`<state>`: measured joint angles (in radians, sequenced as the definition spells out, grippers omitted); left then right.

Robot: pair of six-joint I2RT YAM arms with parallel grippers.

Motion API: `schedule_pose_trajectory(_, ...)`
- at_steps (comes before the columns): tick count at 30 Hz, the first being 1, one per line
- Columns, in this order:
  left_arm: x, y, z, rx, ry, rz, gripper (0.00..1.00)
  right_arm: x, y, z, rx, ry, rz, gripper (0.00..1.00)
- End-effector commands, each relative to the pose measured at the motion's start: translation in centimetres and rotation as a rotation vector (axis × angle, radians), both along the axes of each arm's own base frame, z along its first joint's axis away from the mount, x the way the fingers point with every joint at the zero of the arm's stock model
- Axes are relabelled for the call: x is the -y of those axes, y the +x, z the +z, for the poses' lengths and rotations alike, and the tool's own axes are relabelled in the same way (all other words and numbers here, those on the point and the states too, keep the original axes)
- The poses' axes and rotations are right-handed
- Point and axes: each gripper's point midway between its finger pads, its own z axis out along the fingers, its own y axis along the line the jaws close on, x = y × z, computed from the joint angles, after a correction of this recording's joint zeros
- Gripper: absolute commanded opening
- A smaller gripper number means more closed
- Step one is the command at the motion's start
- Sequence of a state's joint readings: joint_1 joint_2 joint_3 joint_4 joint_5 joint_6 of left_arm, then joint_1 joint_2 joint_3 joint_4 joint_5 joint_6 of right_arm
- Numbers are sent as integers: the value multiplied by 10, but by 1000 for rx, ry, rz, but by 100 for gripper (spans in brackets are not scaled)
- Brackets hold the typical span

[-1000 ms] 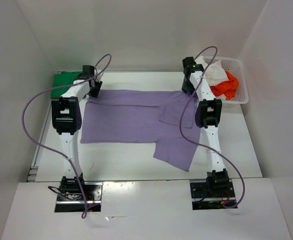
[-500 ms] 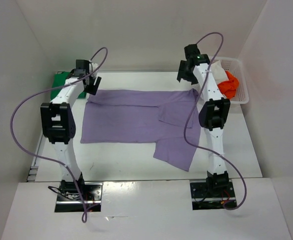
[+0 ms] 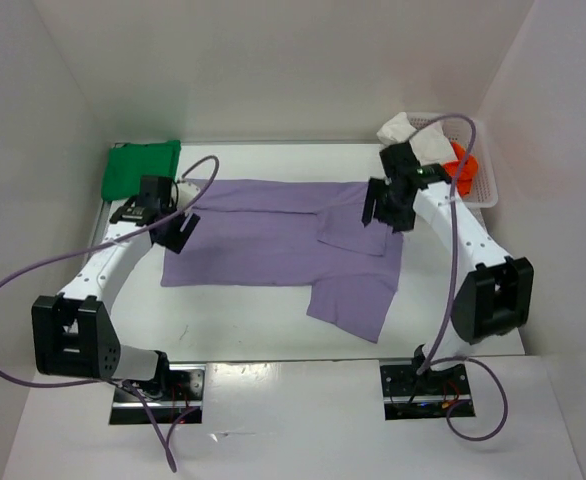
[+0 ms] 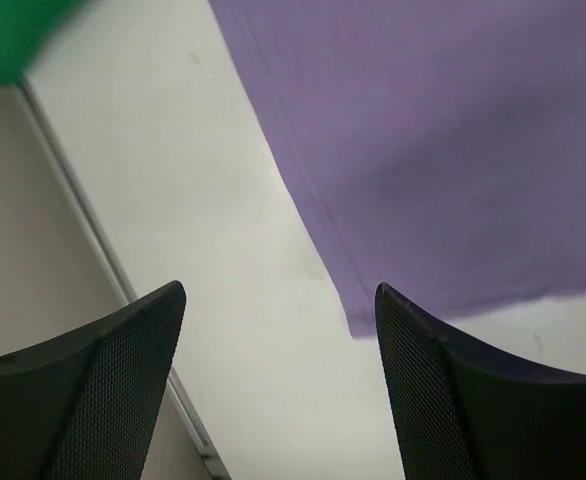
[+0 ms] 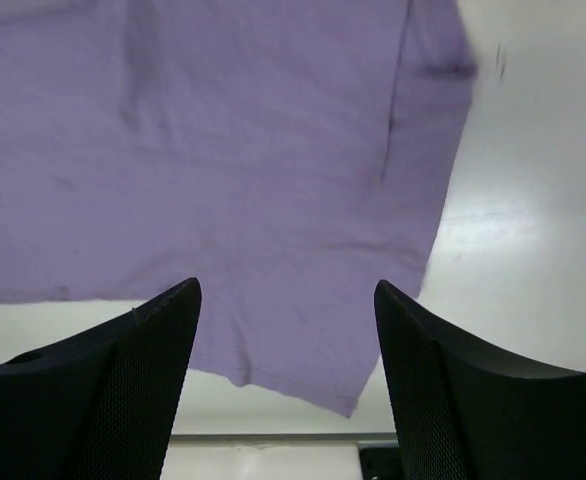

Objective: Fold and stack the t-shirts
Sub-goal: Grap the side of the flattened tshirt closest away from the robot with both arms

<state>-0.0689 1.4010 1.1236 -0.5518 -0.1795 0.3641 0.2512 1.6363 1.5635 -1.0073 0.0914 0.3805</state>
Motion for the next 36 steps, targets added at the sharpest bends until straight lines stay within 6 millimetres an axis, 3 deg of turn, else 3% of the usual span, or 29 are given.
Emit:
schedule_pose_trajectory(1, -7, -39, -21, -80, 26, -2, 83, -4, -39, -14, 1, 104, -121, 75)
schedule_pose_trajectory(2, -7, -45, -30, -106, 27, -3, 83, -6, -59, -45, -47, 138, -135, 75)
schedule_pose_trajectory(3, -8, -60, -47, -164, 31, -3, 83, -10, -71, -55, -60, 182, -156, 75)
schedule_pose_trajectory(4, -8, -66, -54, -183, 26, 5, 83, -16, -100, -73, -114, 257, -201, 75)
schedule_pose_trajectory(7, -9, -88, -82, -255, 26, 13, 82, -27, -128, -95, -151, 325, -274, 75)
schedule_pose_trajectory(8, -9, -90, -85, -254, 26, 13, 82, -31, -128, -87, -118, 337, -284, 75)
schedule_pose_trajectory(13, -16, -89, -104, -267, 34, 38, 82, -17, -156, -115, -177, 267, -460, 75)
schedule_pose_trajectory(15, -16, -81, -106, -248, 33, 38, 82, -28, -168, -124, -215, 323, -500, 75)
schedule_pose_trajectory(17, -14, -72, -108, -233, 21, 32, 82, -28, -188, -143, -271, 317, -548, 75)
schedule_pose_trajectory(19, -16, -68, -111, -236, 20, 41, 81, -28, -199, -149, -295, 310, -567, 75)
schedule_pose_trajectory(22, -20, -59, -110, -208, 33, 29, 81, -27, -206, -151, -305, 293, -572, 76)
schedule_pose_trajectory(25, -18, -62, -122, -245, 34, -6, 81, -26, -208, -156, -330, 274, -589, 76)
schedule_pose_trajectory(29, -16, -67, -130, -282, 27, -11, 72, -27, -210, -160, -352, 249, -577, 78)
schedule_pose_trajectory(35, -12, -73, -144, -338, 7, -34, 41, -28, -214, -171, -403, 223, -574, 79)
schedule_pose_trajectory(36, -10, -73, -144, -338, -1, -39, 29, -30, -214, -172, -415, 228, -572, 79)
